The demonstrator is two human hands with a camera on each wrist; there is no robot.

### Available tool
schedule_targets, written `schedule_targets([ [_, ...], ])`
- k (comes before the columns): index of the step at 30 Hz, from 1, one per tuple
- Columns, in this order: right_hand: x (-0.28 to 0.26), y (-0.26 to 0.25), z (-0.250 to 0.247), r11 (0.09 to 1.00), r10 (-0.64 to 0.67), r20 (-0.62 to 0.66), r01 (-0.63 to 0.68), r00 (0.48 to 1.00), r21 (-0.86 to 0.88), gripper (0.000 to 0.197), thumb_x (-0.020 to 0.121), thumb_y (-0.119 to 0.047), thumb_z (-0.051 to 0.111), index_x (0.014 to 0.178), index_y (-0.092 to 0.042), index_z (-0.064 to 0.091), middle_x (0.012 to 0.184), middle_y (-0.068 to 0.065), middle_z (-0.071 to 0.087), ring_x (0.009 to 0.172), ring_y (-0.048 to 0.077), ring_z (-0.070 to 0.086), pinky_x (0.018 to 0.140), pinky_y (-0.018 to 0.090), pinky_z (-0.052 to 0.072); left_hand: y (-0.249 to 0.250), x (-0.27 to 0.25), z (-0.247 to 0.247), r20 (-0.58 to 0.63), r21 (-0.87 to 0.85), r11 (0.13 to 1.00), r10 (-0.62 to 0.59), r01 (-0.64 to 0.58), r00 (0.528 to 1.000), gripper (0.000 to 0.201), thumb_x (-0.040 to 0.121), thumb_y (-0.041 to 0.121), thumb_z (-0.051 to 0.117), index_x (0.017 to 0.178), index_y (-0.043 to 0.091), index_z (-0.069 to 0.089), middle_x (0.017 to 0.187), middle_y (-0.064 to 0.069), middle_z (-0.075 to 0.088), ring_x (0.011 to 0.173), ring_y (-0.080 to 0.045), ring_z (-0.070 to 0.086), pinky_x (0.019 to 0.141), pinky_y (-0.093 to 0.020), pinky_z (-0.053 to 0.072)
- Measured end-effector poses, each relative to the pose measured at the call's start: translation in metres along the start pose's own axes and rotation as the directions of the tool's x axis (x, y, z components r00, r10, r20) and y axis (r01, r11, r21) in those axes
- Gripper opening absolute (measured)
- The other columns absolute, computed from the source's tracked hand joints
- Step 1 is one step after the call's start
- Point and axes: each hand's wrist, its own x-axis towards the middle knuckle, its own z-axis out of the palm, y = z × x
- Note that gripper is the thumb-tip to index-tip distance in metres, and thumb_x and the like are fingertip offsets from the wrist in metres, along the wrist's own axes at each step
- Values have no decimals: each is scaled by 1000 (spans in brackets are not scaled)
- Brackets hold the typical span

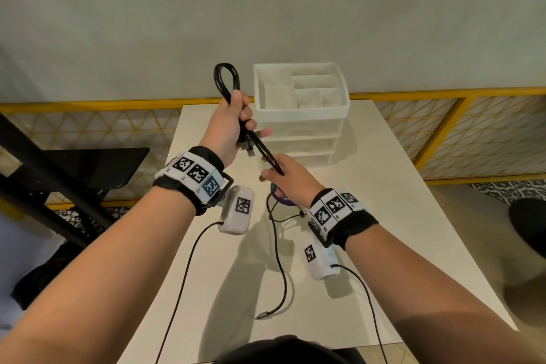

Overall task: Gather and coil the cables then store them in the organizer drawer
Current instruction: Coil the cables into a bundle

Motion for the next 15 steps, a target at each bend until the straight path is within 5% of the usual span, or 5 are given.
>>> schedule_targets([
  [2, -2, 12, 3, 1000, 25, -20, -25, 999, 6, 25, 95, -35, 49, 106, -16, 60, 76, -5, 66, 57, 9, 55, 72, 34, 53, 5, 4, -3, -64, -1, 999, 34, -34, 997, 29, 102, 36, 32, 83, 19, 46, 57, 7, 35, 44, -7, 34, 57, -31, 56],
  [4, -5, 19, 5, 997, 70, -62, -68, 996, 34, 33, 90, -48, 52, 80, -19, 65, 59, -3, 63, 56, 13, 58, 80, 43, 53, 7, 10, -7, -123, 5, 998, 59, -59, 991, 31, 102, 37, 32, 81, 19, 46, 57, 7, 35, 43, -7, 30, 46, -22, 39],
  [7, -6, 18, -4, 991, 127, -159, -118, 979, 63, 47, 79, -59, 60, 61, -16, 58, 46, -1, 51, 47, 19, 52, 62, 38, 52, 7, 13, -13, -152, 113, 991, 90, -73, 984, 31, 102, 38, 30, 81, 21, 45, 58, 8, 34, 44, -6, 29, 40, -18, 28],
  [11, 0, 7, -28, 996, 87, -210, -88, 974, 4, 36, 85, -42, 62, 63, -14, 55, 51, -3, 41, 48, 15, 37, 51, 28, 32, -3, 12, -20, -119, 358, 933, 86, -38, 989, 29, 101, 38, 29, 83, 21, 44, 61, 7, 33, 47, -7, 29, 39, -17, 25],
  [15, 6, -11, -45, 949, 172, -176, -116, 969, 293, 32, 85, -14, 45, 55, -17, 37, 52, -4, 30, 46, 13, 23, 45, 24, 22, -17, 1, -20, 5, 568, 822, 45, -40, 999, 28, 99, 43, 34, 90, 20, 46, 65, 7, 35, 49, -9, 31, 43, -20, 28],
])
